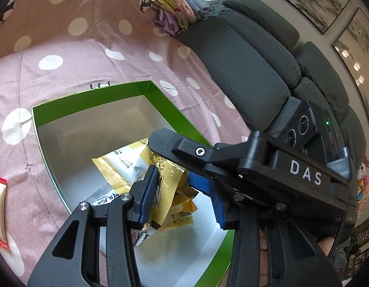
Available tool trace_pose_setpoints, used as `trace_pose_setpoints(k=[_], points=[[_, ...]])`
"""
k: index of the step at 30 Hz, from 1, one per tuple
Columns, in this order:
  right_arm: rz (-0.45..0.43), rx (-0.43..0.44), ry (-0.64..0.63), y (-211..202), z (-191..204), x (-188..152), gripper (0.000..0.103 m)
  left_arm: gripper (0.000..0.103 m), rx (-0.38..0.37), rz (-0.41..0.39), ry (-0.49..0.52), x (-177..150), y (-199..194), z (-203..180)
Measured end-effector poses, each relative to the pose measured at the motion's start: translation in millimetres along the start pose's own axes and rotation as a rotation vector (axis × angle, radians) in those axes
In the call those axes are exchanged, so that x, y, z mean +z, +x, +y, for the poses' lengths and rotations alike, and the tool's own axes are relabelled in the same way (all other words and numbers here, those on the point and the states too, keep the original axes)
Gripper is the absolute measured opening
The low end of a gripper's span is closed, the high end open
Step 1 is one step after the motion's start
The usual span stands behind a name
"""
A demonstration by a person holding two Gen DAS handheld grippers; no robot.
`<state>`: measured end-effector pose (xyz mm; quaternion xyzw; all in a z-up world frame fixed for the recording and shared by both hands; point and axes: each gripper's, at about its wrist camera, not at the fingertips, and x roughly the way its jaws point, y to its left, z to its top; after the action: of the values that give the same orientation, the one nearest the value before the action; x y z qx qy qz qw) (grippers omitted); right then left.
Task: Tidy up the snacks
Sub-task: 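Lower the yellow crinkled bag into the green box and open the right tool, then move the right tool back to the orange panda-print snack bag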
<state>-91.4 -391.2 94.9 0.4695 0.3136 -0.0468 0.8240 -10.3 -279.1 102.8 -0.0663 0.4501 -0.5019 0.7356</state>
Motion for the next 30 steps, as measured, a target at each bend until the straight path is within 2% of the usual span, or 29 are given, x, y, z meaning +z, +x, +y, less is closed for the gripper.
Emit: trace_pose_setpoints(k=[5,10,16,19,24,26,30], points=[[0.014,-0.023,0.037,5,-7,0,0.058,0.042,0.043,0.013,-0.028,-2,5,5],[-0.001,-0.11,0.047,6,-9,0,0.058,0.042,0.055,0.024,-0.063,-4,11,11],[-0.027,-0.154,0.062,0,-11,1,0.058,0.051,0.09,0.018,-0.052,-6,5,9],[-0.054,-0.211,0.055,-6,-9,1,0.058,0.051,0.12,-0.022,-0.045,-9,-10,9],[-0.089,-0.268,0.034,-13,0,0,0.058,0.053,0.211,-0.075,-0.048,-13,-46,14],[-0.098,-0.287,0.015,-14,5,-1,0.061,0.063,0.246,-0.108,-0.066,-19,-67,20],[-0.109,-0.313,-0.036,-15,20,-7,0.064,0.073,0.313,-0.165,-0.138,-33,-107,37]])
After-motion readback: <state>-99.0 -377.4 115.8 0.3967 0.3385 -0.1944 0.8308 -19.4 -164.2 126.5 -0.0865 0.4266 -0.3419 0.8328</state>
